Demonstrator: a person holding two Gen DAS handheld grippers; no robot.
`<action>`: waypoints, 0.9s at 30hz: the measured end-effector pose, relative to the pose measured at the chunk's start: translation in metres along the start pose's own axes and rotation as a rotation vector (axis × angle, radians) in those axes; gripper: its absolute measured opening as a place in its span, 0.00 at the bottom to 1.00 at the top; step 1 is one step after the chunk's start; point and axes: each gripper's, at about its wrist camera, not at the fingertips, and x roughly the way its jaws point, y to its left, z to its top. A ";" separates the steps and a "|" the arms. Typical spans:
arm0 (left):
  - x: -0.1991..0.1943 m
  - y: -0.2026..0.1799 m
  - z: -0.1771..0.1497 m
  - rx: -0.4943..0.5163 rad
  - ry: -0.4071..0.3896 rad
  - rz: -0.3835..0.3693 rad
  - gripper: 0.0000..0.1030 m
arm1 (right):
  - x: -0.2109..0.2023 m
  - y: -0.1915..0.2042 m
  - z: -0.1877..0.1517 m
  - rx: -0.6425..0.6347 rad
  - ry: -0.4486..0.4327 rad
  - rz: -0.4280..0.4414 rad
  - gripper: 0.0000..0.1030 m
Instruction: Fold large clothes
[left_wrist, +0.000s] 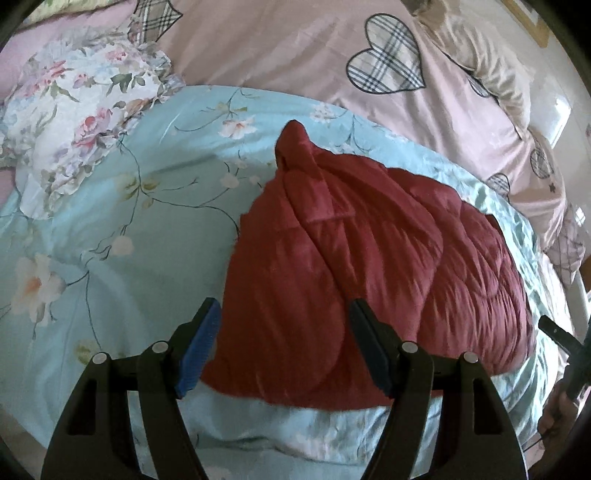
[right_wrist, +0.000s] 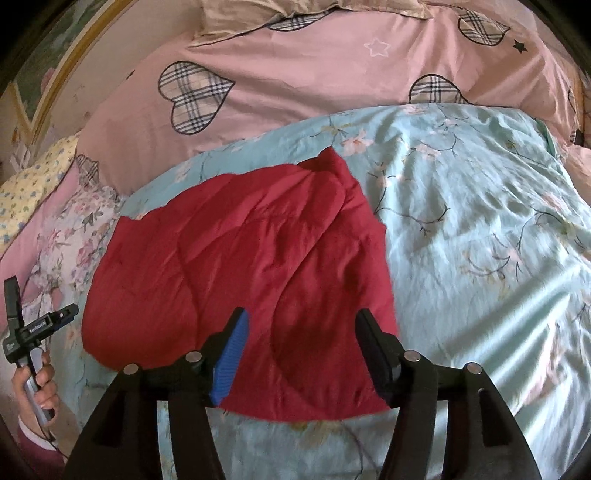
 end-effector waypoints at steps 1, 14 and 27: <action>-0.003 -0.004 -0.003 0.013 -0.002 0.002 0.70 | -0.001 0.004 -0.003 -0.007 0.002 -0.004 0.61; -0.011 -0.061 -0.035 0.138 0.027 -0.042 0.75 | -0.001 0.070 -0.024 -0.148 0.011 0.049 0.66; -0.009 -0.083 -0.035 0.190 0.037 -0.040 0.77 | 0.019 0.102 -0.032 -0.214 0.034 0.048 0.69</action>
